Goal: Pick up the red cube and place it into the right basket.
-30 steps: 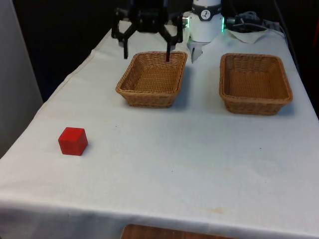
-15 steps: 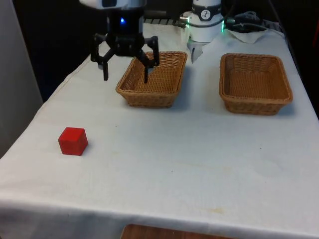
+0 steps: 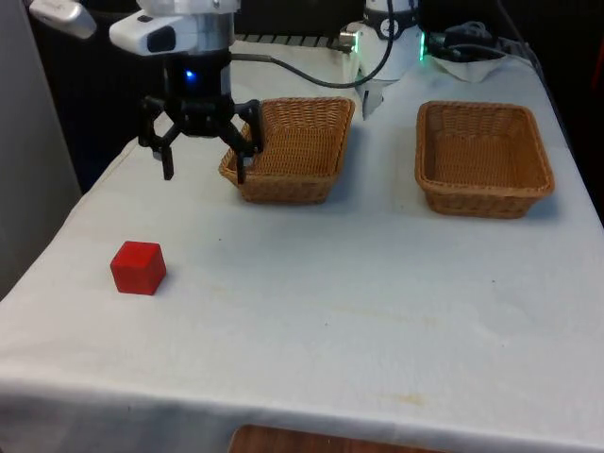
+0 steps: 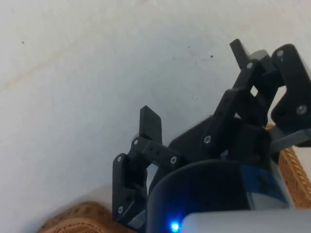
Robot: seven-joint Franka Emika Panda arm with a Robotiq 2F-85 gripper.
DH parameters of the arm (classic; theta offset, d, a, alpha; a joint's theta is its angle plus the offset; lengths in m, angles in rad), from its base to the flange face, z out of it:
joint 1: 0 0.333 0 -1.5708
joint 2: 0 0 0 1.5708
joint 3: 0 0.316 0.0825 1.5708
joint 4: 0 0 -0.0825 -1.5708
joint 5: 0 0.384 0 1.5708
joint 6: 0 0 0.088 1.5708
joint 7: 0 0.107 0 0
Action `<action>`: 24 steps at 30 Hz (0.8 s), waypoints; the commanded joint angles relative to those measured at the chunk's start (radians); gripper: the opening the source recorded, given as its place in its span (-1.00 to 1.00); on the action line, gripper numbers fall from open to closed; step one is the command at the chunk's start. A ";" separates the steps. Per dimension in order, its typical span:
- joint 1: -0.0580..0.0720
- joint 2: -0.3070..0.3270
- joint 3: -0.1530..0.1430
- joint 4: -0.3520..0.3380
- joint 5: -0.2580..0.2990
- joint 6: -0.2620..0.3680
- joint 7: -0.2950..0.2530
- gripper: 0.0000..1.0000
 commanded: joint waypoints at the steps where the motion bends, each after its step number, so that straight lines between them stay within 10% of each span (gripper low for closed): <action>1: -0.013 0.010 0.004 0.013 0.009 -0.008 -0.004 1.00; 2: -0.001 0.002 -0.003 0.001 0.003 0.000 -0.001 1.00; 6: -0.028 0.028 0.003 0.028 0.038 -0.009 -0.013 1.00; 18: -0.034 0.102 -0.014 0.103 0.164 -0.020 -0.032 1.00; 24: -0.071 0.168 -0.012 0.179 0.222 -0.041 -0.056 1.00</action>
